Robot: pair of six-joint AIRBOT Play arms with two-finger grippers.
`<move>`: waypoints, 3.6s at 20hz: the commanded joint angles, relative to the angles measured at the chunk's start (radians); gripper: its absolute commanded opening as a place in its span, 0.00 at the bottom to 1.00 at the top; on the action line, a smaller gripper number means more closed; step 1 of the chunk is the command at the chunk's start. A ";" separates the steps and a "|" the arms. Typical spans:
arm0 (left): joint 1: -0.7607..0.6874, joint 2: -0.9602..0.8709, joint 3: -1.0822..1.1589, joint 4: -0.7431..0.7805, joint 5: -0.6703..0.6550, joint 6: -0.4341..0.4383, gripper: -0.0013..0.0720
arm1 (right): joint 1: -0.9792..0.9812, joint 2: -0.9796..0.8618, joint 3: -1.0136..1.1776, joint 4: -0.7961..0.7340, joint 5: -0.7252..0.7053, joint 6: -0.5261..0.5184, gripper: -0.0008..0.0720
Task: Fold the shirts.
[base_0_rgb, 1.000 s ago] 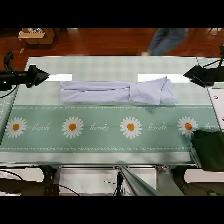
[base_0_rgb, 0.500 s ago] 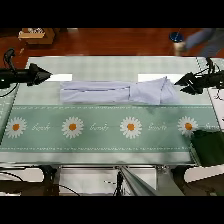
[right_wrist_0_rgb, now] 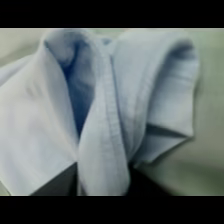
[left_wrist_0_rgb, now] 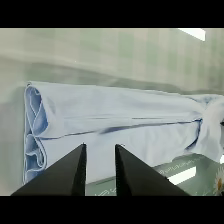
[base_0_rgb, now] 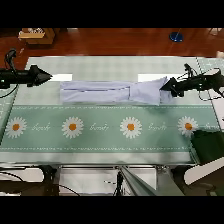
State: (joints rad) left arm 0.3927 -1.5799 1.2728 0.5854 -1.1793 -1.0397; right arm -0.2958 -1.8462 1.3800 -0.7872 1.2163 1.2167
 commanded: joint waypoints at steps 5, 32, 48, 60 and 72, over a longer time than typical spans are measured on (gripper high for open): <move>-0.019 0.006 0.001 0.002 -0.050 -0.006 0.05 | 0.037 0.089 0.011 0.097 0.006 -0.090 0.04; -1.020 -0.187 0.002 -0.394 0.333 -0.121 0.05 | 0.034 0.691 0.011 -0.169 0.404 0.081 0.04; -1.197 -0.411 0.222 -0.481 0.374 -0.158 0.04 | 0.034 0.745 0.011 -0.219 0.506 0.126 0.04; -0.638 0.172 0.224 0.090 0.003 -0.131 0.04 | 0.134 0.743 0.009 -0.311 0.438 0.177 0.04; -0.327 0.551 0.220 0.113 -0.226 -0.124 0.05 | 0.650 0.419 0.010 -0.397 -0.007 0.429 0.04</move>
State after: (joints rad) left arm 0.0322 -1.0786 1.4944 0.6861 -1.3212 -1.1648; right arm 0.2432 -1.3441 1.3891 -1.1778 1.3571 1.5757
